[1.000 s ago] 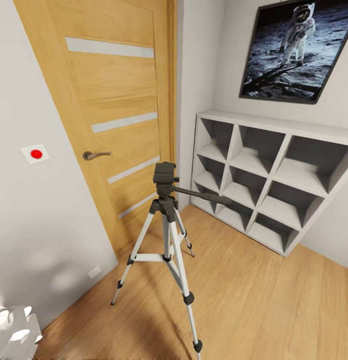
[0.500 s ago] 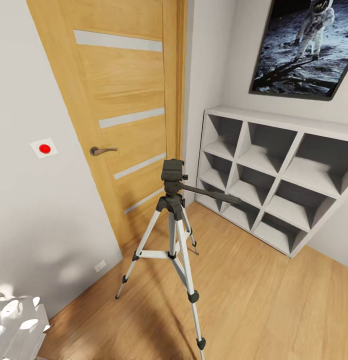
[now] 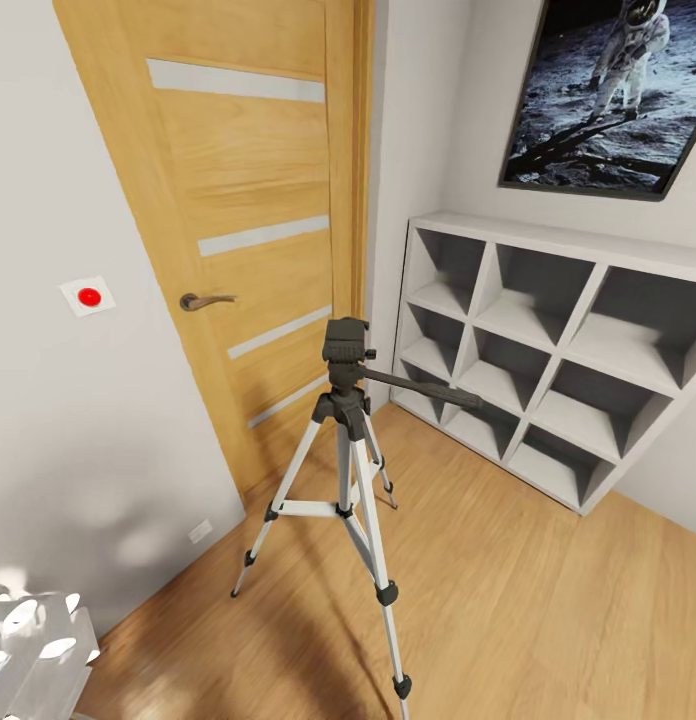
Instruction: Attach the digital camera to the camera tripod in the bedroom.
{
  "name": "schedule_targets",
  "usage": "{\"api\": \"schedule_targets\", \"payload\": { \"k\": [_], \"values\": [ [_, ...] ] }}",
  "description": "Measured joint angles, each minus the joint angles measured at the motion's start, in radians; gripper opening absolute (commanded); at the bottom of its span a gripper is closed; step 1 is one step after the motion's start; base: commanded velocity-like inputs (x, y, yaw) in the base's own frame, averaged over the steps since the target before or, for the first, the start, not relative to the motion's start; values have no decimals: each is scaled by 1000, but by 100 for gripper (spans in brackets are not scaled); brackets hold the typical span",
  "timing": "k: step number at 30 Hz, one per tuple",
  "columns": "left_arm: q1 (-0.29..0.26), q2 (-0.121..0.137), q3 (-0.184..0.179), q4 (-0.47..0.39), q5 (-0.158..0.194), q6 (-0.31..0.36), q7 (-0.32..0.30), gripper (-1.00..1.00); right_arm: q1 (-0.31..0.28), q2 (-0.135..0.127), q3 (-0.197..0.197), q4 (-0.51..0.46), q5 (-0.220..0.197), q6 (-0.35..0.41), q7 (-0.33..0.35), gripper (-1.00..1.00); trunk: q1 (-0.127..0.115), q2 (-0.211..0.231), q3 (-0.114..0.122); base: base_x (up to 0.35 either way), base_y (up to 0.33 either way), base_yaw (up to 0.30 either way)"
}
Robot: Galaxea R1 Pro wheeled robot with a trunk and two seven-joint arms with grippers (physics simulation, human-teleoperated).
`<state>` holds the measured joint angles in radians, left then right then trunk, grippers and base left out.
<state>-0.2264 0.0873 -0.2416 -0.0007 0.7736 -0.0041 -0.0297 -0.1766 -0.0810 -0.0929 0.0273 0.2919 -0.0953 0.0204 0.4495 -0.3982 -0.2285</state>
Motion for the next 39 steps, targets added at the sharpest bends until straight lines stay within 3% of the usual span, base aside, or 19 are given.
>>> {"api": "schedule_targets", "payload": {
  "k": [10,13,14,15,17,18,21,22,25,29,33,39],
  "values": [
    [0,0,0,-1,0,0,0,-100,0,7,5,-1,-1,9,4,100,0,0,0,0,0,0],
    [0,0,-1,-1,0,0,-1,-100,-1,0,-5,-109,0,10,2,100,0,0,0,0,0,0],
    [0,0,-1,-2,0,0,-1,-100,-1,0,-7,-206,-7,206,12,100,0,0,0,0,0,0],
    [0,0,-1,-1,0,0,-1,-100,0,0,-8,-360,-10,300,17,100,0,0,0,0,0,0],
    [0,0,-2,-1,0,0,-1,-100,0,2,-13,-719,-13,392,26,100,0,0,0,0,0,0],
    [0,0,-2,-1,0,0,-1,-100,3,3,-14,-844,-16,517,46,100,0,0,0,0,0,0],
    [0,-1,-2,-1,-1,1,-1,-100,5,5,-14,-1039,-26,663,93,100,0,0,0,0,0,0],
    [0,-1,-2,-1,-5,1,-1,-100,2,4,-15,-1153,-32,751,140,100,0,0,0,0,0,0],
    [0,-2,-2,-1,-9,1,-1,-100,-17,0,-15,-1309,-36,861,217,100,0,0,0,0,0,0],
    [0,-9,-2,-2,-12,1,-2,-100,-72,-2,-16,-1445,-38,966,301,100,0,0,0,0,0,0],
    [0,-20,-3,-2,-13,2,-3,-100,-105,3,-16,-1513,-38,1017,355,100,0,0,0,-46,0,0],
    [0,-27,-3,-2,-14,3,-4,-100,-115,8,-12,-1539,-37,1032,376,100,0,0,0,-211,0,0]
  ]
}}
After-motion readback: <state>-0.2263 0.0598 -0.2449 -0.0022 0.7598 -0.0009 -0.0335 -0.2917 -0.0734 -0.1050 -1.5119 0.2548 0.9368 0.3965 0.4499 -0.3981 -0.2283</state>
